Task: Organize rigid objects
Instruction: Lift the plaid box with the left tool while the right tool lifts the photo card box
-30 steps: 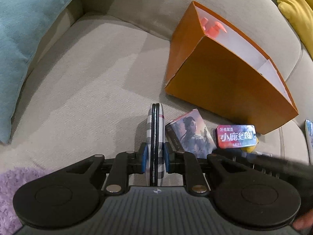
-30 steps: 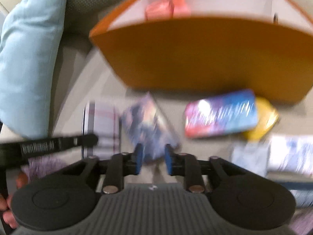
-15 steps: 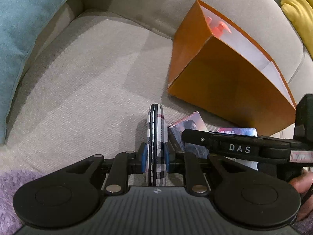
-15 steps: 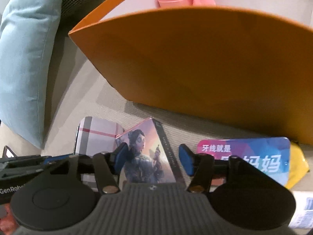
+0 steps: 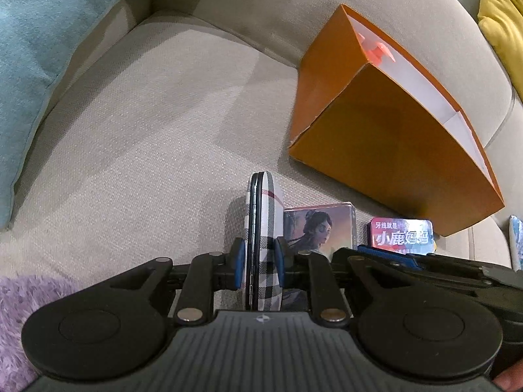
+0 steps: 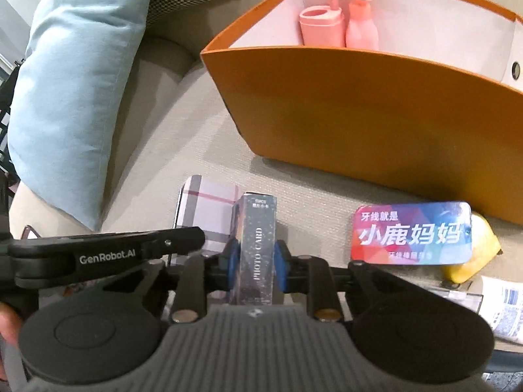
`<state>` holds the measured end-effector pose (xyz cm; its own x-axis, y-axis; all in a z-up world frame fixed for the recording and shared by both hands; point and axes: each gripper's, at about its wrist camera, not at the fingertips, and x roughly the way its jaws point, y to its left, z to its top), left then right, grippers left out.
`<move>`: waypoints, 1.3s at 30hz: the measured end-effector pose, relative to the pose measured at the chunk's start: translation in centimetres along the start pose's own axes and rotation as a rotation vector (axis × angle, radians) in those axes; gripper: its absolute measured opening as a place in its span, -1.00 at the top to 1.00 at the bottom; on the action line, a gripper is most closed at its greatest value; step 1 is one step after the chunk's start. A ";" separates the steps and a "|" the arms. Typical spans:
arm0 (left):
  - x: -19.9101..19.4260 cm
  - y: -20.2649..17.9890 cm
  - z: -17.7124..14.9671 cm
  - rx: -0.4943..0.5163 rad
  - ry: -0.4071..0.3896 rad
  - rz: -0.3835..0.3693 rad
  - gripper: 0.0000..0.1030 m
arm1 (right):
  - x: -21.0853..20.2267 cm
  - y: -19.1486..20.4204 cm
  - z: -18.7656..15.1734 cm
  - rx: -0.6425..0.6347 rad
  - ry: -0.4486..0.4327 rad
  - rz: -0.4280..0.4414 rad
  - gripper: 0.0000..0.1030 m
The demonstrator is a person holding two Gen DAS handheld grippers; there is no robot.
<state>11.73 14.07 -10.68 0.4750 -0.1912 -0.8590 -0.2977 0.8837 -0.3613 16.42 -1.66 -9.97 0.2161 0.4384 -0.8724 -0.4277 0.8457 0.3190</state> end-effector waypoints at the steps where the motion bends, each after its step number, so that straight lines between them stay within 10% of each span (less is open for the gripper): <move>1: 0.0 0.1 0.0 -0.003 0.001 -0.003 0.59 | 0.2 -0.1 0.0 0.014 0.004 0.008 0.44; 13: -0.1 0.5 0.1 -0.035 -0.010 -0.024 0.60 | 0.1 -0.7 0.1 0.071 -0.007 0.053 0.53; 24: -7.9 -3.1 0.9 0.013 -0.151 -0.157 0.64 | -8.5 -2.6 0.4 0.103 -0.178 0.079 0.53; 33: -10.8 -10.3 8.5 0.161 -0.202 -0.262 0.64 | -16.2 -4.8 6.0 0.110 -0.391 0.106 0.53; 39: -3.5 -14.0 13.8 0.174 -0.044 -0.171 0.65 | -12.7 -8.9 10.7 0.192 -0.365 0.021 0.53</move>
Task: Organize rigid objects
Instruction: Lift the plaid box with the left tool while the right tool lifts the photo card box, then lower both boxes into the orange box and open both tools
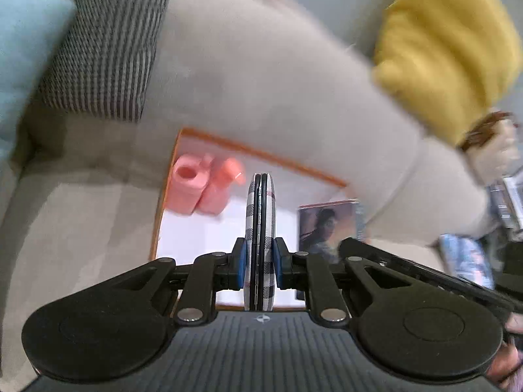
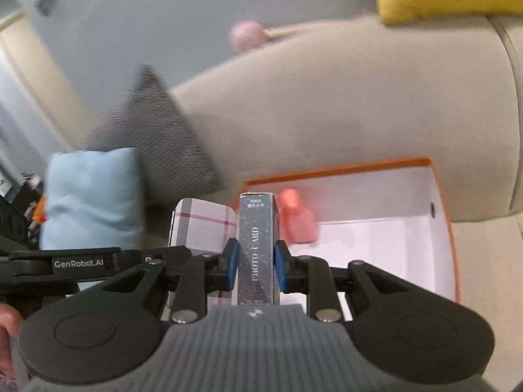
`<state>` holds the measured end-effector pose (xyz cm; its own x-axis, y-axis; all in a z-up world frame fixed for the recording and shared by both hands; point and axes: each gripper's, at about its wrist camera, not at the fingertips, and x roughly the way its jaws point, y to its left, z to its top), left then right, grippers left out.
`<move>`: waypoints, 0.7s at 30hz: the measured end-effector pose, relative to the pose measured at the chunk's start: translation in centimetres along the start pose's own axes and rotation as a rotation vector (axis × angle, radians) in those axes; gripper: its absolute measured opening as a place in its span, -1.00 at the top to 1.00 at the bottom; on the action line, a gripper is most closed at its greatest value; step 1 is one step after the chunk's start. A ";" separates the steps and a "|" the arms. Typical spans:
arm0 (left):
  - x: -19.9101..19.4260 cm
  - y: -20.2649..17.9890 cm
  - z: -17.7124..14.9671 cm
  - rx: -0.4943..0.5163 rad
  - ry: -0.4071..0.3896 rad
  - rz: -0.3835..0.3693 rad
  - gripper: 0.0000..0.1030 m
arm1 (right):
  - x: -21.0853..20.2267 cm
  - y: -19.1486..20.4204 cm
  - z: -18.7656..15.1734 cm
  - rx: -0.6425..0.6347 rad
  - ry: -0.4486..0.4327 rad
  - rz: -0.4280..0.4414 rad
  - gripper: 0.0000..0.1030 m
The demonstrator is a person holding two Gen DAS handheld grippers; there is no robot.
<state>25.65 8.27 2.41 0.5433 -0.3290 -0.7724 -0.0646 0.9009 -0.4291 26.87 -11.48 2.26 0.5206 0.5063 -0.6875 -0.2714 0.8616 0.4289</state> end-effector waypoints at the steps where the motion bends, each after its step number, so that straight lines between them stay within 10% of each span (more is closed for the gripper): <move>1: 1.7 0.0 0.6 0.004 0.037 0.031 0.65 | 1.3 -0.6 0.1 0.004 0.012 -0.013 0.53; 9: 10.8 -0.5 0.6 0.094 0.240 0.209 0.64 | 8.4 -3.8 0.0 0.046 0.142 -0.037 0.53; 21: 14.3 -0.8 -0.1 0.229 0.280 0.334 0.51 | 12.7 -4.7 -0.8 0.080 0.242 -0.038 0.53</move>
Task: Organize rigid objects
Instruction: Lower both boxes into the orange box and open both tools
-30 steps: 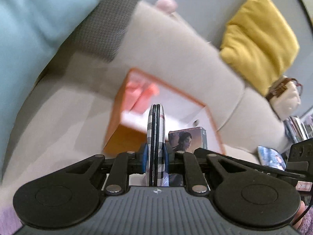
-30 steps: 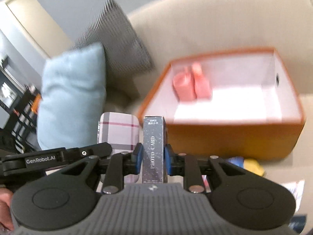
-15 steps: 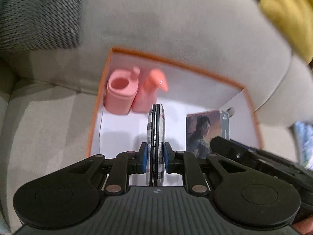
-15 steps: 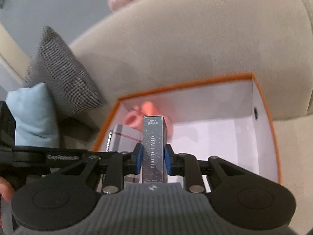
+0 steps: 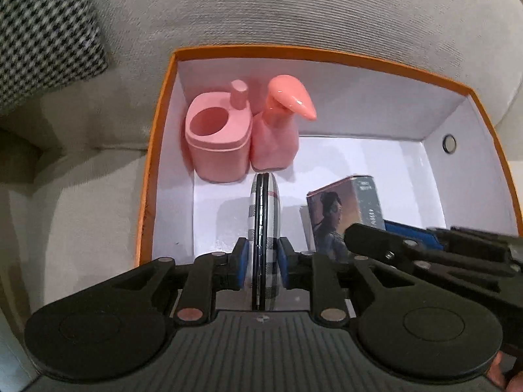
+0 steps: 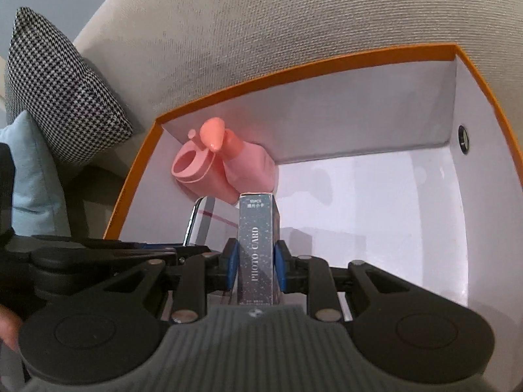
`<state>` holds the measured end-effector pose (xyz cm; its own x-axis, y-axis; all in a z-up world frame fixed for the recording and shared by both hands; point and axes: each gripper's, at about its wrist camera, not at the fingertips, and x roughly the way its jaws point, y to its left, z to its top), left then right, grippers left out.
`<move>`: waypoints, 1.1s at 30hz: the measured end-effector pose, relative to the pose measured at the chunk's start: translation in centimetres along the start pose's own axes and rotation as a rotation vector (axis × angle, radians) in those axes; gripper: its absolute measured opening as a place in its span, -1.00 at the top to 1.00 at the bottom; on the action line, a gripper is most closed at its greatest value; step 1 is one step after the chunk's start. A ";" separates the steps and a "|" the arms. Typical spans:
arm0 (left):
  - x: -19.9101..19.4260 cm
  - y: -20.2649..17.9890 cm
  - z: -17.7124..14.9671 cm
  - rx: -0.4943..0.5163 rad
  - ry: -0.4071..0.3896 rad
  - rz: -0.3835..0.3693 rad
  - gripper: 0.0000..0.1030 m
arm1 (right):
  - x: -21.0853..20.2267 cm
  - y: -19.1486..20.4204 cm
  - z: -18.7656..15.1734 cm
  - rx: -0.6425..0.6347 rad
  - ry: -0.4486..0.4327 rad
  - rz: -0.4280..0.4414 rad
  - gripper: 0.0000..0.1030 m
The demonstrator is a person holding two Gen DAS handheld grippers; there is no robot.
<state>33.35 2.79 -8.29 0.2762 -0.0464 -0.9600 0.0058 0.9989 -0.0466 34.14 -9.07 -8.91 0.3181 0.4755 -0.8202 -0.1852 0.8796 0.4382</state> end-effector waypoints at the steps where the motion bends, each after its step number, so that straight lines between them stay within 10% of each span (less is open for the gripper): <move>1: -0.3 -0.2 -0.1 0.016 -0.012 0.008 0.50 | -0.2 0.2 -0.1 -0.002 0.003 -0.002 0.53; 13: -8.7 5.8 -3.0 -0.092 -0.323 -0.127 0.33 | 0.7 3.2 0.0 -0.037 0.010 -0.070 0.53; 23: -6.1 10.9 -6.8 -0.359 -0.291 -0.293 0.52 | 3.2 4.9 1.0 -0.022 0.047 -0.093 0.52; 33: -5.7 11.3 -7.4 -0.368 -0.288 -0.336 0.62 | 4.0 1.8 1.8 0.102 0.127 -0.103 0.49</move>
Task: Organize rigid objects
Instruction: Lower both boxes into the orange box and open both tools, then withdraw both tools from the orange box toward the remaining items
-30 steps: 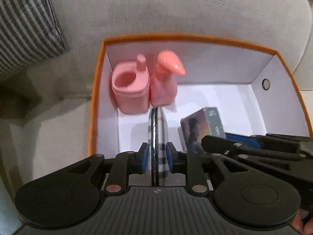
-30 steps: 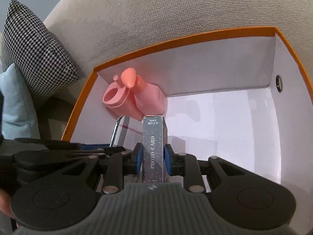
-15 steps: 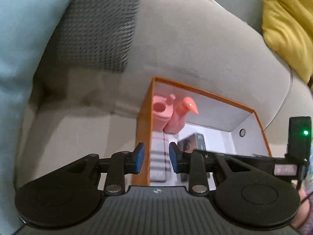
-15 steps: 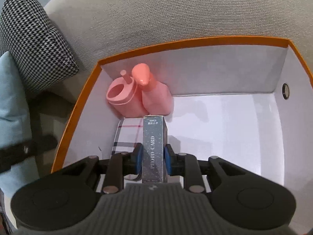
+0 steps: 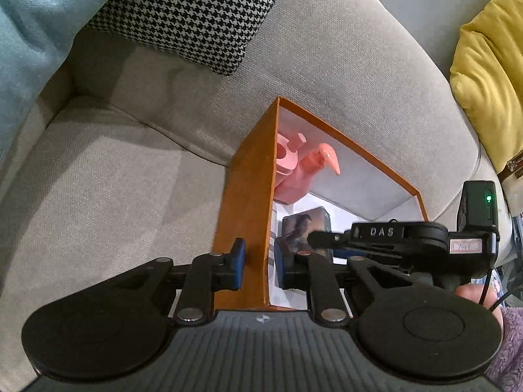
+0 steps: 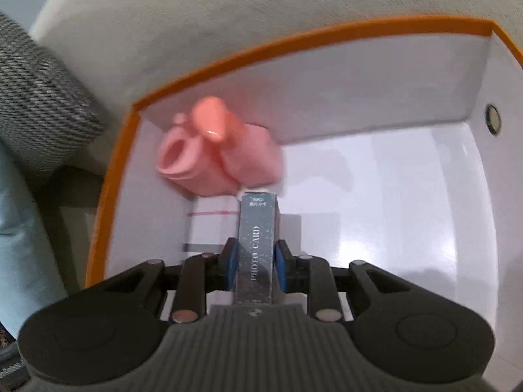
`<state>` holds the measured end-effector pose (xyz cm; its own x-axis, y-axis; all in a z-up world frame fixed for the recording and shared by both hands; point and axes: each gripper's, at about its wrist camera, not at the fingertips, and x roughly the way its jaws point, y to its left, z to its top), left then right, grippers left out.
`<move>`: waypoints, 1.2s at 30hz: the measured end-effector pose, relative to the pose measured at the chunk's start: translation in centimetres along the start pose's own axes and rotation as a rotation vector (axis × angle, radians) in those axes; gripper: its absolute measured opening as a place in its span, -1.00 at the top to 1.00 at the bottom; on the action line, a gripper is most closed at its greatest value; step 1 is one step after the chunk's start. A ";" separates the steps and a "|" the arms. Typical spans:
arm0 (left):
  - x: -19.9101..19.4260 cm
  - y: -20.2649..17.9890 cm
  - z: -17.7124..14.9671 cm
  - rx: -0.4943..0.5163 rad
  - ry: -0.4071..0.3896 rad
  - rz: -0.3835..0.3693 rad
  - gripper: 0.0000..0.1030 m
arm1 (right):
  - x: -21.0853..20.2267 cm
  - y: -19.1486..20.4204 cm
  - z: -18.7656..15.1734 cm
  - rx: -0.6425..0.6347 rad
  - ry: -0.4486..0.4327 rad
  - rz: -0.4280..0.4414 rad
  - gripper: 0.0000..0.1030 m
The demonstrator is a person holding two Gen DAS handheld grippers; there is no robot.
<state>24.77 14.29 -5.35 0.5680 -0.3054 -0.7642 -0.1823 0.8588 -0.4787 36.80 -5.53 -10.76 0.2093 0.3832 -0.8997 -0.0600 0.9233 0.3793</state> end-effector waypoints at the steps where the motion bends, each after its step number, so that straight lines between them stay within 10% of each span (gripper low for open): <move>1: -0.2 0.0 -0.1 0.001 -0.001 -0.001 0.62 | 0.0 -0.1 0.0 -0.009 0.005 -0.010 0.48; 9: -0.1 -0.1 -0.2 0.012 -0.005 0.003 0.63 | 0.2 0.8 0.0 -0.111 0.043 -0.148 0.11; 25: -0.5 -0.4 -0.2 0.056 -0.008 0.001 0.63 | 0.6 3.0 -0.3 -0.112 0.023 -0.109 0.43; 28: -0.7 -0.7 -0.2 0.070 -0.013 0.007 0.63 | -0.4 2.4 -0.2 -0.133 -0.006 -0.165 -0.02; 36: -0.5 -0.7 -0.3 0.077 -0.007 0.019 0.63 | 0.8 0.7 -0.1 -0.080 0.081 -0.150 0.45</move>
<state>24.34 13.68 -4.75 0.5708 -0.2862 -0.7696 -0.1307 0.8937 -0.4293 36.79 -4.58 -11.28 0.1424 0.2390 -0.9605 -0.1124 0.9680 0.2242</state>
